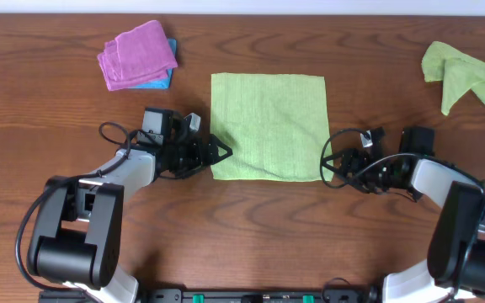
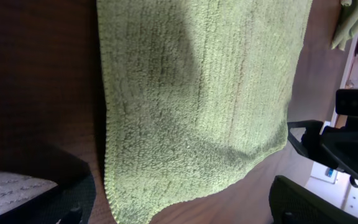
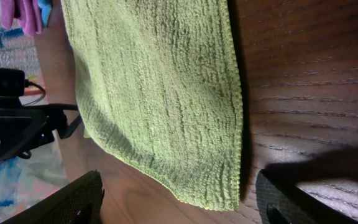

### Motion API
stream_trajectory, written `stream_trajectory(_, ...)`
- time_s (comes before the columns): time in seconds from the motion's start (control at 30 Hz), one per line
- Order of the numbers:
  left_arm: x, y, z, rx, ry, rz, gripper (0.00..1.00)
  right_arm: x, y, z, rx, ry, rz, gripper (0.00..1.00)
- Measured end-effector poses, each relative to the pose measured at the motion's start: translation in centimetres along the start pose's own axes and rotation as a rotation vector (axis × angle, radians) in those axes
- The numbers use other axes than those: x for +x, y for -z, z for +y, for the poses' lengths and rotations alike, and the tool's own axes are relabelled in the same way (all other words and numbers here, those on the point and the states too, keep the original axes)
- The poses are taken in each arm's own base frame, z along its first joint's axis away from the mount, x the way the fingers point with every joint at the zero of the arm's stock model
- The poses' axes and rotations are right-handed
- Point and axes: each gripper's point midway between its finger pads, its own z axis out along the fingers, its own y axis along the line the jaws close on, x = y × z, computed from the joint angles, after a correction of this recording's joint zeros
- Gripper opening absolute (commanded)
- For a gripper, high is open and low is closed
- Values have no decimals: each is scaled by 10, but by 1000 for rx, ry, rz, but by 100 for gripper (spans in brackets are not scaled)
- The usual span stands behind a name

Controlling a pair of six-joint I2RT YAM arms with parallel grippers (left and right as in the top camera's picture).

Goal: Fold the cloth
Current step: 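Move both grippers to the cloth's near corners and grasp them, then lift the near edge with both grippers and pull it away from the table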

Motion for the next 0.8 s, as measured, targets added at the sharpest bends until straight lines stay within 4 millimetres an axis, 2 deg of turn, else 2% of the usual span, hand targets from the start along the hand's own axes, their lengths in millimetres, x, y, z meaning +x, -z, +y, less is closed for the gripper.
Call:
stream_trajectory(0.17,1,0,0,0,26,2,91,-2,0,-1,12,11,-9,80)
stream_trajectory(0.4,12,-10,-10,1,7,37,92,-5,2,-4,40,23,-22,79)
stream_trajectory(0.63,11,-10,-8,-12,21,30,85,-9,-1,-4,61,54,-35,74)
stream_trajectory(0.8,10,-10,-6,-20,25,25,85,-16,-10,2,85,129,-50,73)
